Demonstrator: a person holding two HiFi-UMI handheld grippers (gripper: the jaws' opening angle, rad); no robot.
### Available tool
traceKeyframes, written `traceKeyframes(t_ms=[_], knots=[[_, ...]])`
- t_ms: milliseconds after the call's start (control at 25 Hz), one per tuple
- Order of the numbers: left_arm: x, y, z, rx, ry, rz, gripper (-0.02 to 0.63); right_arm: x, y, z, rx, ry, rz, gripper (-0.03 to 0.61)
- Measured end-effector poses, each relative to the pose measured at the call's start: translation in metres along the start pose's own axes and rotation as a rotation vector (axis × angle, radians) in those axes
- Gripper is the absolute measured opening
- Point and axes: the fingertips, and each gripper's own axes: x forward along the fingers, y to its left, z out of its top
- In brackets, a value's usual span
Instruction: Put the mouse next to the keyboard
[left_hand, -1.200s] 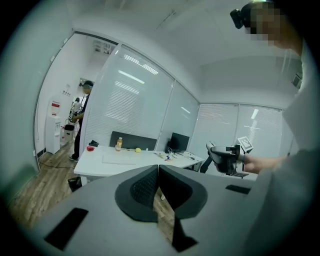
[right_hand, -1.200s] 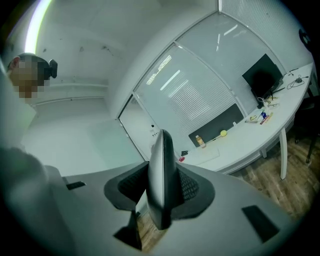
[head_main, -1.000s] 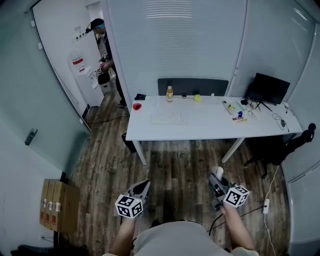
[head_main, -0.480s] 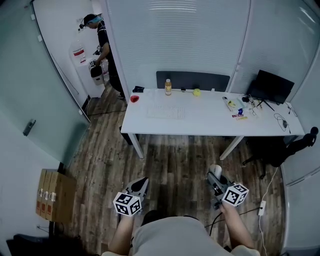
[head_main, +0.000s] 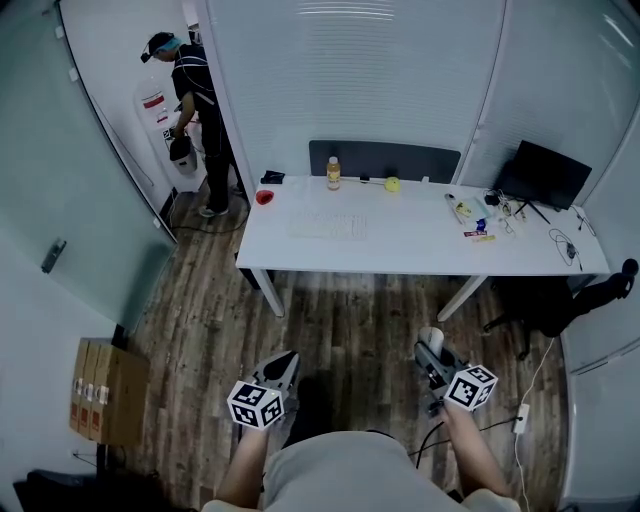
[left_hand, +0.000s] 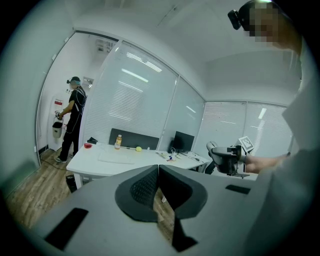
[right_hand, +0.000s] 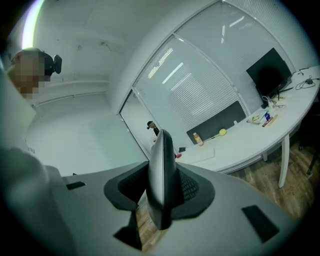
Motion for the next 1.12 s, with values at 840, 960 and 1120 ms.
traceKeyframes(t_ms=[840, 960, 1120], knots=[[0.114, 0.137, 0.069, 0.042, 0.046, -0.132, 0.018, 0.147, -0.041, 0.041, 0.019, -0.032, -0.112, 0.144], [0.130, 0.160, 0.080, 0.049, 0.051, -0.148, 0.018, 0.171, -0.046, 0.047, 0.028, -0.042, -0.128, 0.144], [0.152, 0.186, 0.092, 0.061, 0.060, -0.175, 0.018, 0.201, -0.052, 0.052, 0.038, -0.053, -0.149, 0.144]])
